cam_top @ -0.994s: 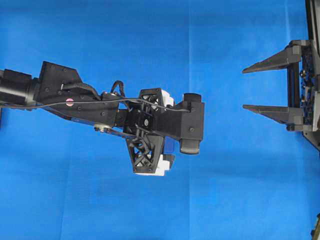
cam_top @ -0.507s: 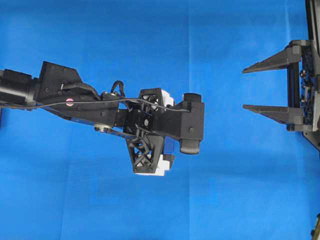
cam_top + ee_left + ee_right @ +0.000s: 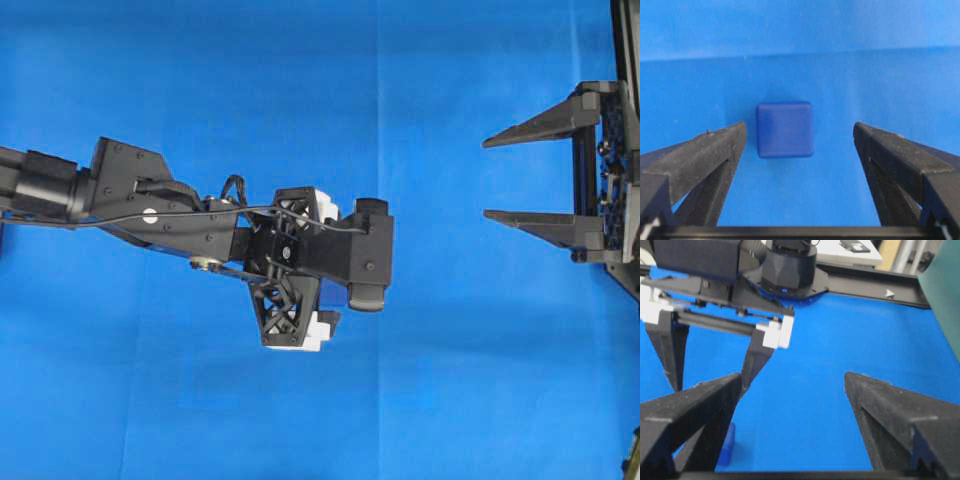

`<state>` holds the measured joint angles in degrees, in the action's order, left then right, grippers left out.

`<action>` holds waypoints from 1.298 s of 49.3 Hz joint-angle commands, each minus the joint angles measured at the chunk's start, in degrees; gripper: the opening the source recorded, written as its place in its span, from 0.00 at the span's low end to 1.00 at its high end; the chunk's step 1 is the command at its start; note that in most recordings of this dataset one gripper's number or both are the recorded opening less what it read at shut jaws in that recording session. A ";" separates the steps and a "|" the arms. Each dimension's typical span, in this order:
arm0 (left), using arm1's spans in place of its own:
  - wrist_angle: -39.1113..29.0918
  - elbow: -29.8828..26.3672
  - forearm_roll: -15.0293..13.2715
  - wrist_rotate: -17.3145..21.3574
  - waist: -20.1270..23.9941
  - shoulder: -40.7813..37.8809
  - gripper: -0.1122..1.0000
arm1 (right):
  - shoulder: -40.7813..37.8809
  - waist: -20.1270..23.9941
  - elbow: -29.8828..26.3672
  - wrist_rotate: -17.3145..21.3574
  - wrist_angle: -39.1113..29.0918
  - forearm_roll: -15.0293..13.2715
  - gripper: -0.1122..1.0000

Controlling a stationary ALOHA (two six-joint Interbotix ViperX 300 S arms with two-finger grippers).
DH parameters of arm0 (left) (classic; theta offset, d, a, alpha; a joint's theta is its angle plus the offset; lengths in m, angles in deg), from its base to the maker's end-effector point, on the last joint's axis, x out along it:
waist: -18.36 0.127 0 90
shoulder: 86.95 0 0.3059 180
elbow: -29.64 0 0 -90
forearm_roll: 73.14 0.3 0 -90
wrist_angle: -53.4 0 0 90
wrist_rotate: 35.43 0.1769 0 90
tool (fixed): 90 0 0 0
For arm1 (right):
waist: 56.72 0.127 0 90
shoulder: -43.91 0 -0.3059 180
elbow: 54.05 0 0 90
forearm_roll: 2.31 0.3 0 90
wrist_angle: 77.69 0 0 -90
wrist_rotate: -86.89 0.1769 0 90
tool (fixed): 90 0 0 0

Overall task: Handover the blue block to the right arm after grasping it with the left arm, then place it in the designated position.
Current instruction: 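Lower the left gripper around the blue cube and close on it, then lift the blue cube with the left gripper and raise it upward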

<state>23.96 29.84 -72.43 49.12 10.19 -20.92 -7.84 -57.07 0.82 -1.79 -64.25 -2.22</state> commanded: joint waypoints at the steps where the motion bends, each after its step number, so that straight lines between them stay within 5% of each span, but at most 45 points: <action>1: 2.90 0.35 0.18 -0.18 0.09 0.26 0.92 | -0.53 -0.18 -0.97 0.09 0.62 0.18 0.97; 24: 7.47 1.85 0.09 -1.23 0.88 -7.73 0.92 | -1.23 -0.18 -0.88 0.09 0.62 0.18 0.97; 55: 10.20 2.81 0.09 -1.23 0.62 -8.79 0.90 | -1.93 -0.18 -0.79 0.09 0.97 0.18 0.97; 59: 10.11 2.72 0.18 -1.23 0.62 -8.79 0.85 | -1.93 -0.18 -0.79 0.09 1.05 0.18 0.97; 64: 10.11 2.81 0.44 -1.14 0.62 -8.79 0.66 | -1.93 -0.18 -0.79 0.09 1.05 0.18 0.97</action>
<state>33.89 33.26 -72.35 47.80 10.98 -30.86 -9.51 -57.07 0.82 -1.79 -63.81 -2.22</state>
